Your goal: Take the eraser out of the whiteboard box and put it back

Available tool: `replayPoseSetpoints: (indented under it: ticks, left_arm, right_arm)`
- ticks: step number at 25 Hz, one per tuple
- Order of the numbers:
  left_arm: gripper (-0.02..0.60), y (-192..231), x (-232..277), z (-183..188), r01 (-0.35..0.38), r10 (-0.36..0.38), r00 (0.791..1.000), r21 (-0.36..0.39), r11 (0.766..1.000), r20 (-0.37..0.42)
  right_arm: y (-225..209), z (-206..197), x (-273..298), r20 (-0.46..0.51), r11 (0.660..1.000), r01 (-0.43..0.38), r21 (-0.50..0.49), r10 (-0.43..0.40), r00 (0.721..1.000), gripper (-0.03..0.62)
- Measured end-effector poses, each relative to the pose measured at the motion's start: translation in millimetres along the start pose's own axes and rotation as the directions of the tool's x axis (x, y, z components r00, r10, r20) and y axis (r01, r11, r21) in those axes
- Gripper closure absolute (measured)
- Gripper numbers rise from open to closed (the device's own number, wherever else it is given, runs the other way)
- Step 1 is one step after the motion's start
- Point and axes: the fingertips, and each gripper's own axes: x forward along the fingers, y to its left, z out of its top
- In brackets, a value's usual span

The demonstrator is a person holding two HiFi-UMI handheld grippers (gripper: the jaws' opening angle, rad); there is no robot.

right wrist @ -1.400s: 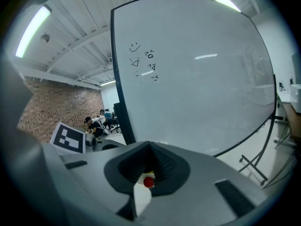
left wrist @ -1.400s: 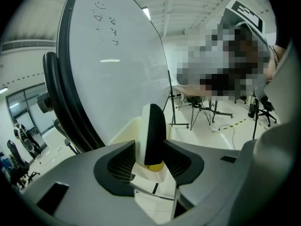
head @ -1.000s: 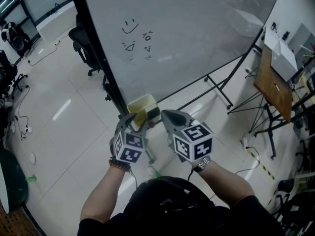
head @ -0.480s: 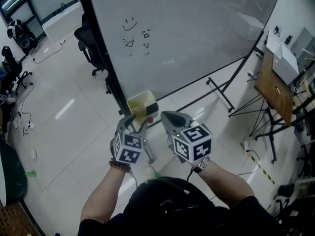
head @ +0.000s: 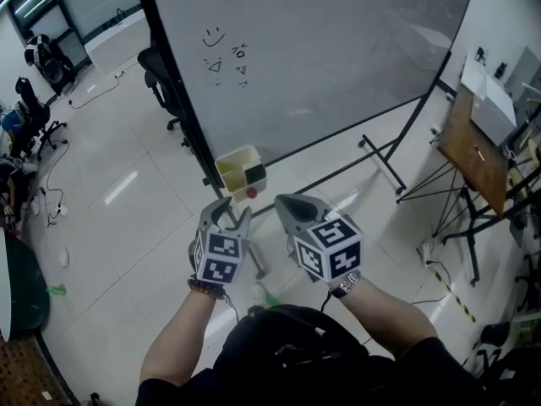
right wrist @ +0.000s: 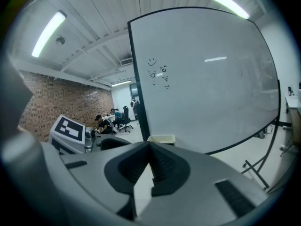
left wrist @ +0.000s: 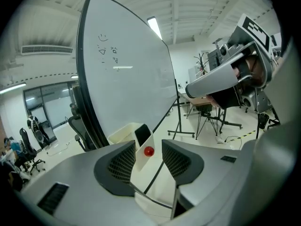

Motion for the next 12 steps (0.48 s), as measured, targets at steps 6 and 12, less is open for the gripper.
replayPoseSetpoints:
  ticks: [6,12]
  left_arm:
    - [0.426,-23,-29,-1,-0.032,0.032,0.999,-0.052,0.998,0.009]
    - [0.434,-45,-54,-4,-0.043,0.048,0.998,-0.136,0.99,0.034]
  right_arm:
    - [13,-8,-30,0.01,0.999,-0.031,-0.011,0.031,0.999,0.572]
    - [23,-20,-58,0.012,0.998,-0.057,-0.014,0.057,0.998,0.572]
